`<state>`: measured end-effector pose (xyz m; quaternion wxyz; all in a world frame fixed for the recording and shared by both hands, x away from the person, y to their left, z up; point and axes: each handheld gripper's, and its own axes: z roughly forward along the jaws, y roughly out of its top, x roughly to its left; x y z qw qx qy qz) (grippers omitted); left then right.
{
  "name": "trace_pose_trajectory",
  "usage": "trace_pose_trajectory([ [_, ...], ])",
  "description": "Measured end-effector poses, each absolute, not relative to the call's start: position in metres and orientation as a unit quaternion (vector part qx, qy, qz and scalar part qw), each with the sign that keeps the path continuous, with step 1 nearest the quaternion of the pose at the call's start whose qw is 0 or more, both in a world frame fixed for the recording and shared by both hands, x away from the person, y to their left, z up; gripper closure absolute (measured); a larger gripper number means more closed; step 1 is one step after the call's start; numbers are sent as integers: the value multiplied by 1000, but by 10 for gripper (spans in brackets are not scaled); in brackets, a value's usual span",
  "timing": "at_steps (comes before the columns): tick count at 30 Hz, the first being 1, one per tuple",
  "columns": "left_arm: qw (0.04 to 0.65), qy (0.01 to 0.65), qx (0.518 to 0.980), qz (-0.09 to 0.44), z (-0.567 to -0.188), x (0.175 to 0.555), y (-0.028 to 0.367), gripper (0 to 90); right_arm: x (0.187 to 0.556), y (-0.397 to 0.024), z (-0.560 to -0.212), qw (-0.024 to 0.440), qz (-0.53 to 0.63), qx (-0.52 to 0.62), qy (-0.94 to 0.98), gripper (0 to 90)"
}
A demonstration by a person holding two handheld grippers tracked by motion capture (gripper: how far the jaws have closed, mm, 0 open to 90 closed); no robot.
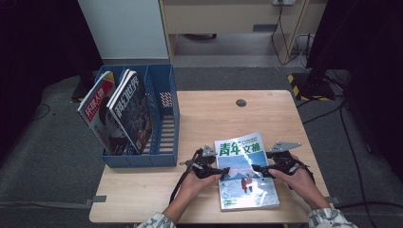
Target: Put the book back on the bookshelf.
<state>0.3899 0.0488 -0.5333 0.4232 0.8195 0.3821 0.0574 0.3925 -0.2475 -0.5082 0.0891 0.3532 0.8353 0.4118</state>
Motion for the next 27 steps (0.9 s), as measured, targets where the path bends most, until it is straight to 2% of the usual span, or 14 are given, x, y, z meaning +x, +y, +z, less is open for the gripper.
trace_pose_trajectory([
  [17,426,381,819,57,-534,390,49,207,418,-219,-511,47,410,336,847,270],
  [22,428,380,818,58,-534,390,49,207,426,-216,-512,44,399,335,852,310],
  [27,429,380,818,58,-534,390,49,207,414,-219,-509,41,391,335,856,355],
])
